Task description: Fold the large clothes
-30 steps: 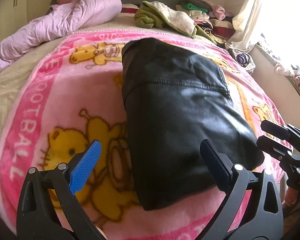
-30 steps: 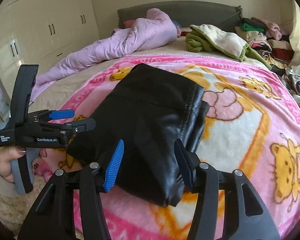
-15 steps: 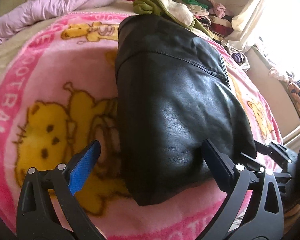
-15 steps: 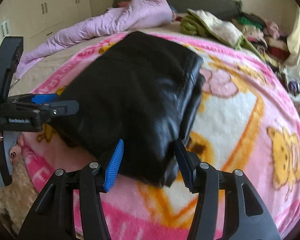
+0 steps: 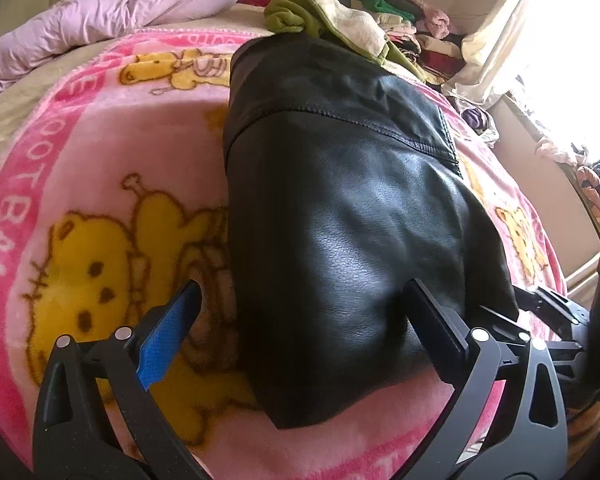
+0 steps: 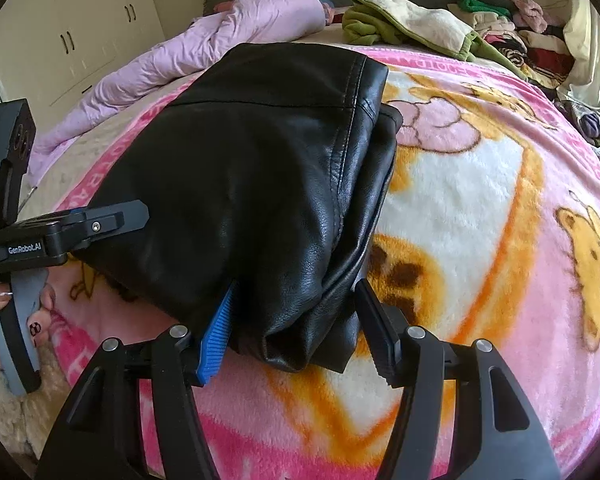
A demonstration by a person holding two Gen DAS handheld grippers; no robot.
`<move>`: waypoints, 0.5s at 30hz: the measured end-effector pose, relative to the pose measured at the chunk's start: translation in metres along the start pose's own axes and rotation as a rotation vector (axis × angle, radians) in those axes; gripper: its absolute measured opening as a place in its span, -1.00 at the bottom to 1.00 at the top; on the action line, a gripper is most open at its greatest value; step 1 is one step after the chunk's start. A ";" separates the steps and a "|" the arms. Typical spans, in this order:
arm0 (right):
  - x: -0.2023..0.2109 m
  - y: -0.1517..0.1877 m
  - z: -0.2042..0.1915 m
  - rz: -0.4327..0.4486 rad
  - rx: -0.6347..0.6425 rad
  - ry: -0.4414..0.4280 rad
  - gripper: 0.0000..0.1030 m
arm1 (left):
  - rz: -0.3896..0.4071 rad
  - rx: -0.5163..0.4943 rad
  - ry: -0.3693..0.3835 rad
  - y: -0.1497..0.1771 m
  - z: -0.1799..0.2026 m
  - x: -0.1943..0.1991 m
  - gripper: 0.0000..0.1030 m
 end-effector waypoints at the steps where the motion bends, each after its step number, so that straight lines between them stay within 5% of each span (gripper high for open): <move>1: 0.003 -0.001 -0.001 0.002 -0.002 -0.001 0.13 | 0.007 0.001 -0.006 -0.001 0.000 0.004 0.84; 12: 0.061 -0.008 -0.001 0.191 -0.023 0.038 0.87 | 0.098 0.041 -0.067 -0.006 -0.008 0.057 0.83; 15: 0.078 -0.011 -0.001 0.238 -0.042 0.039 0.89 | 0.122 0.049 -0.073 -0.005 -0.006 0.073 0.83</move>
Point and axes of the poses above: each gripper's, at about its wrist camera, not at the fingertips, and x roughly against the way its jaws point, z to its right, y to its underside, the point moved 10 cm from there along -x, roughly the way its jaws point, and after that the axes turned 12 degrees about -x, right-handed, at the moved point
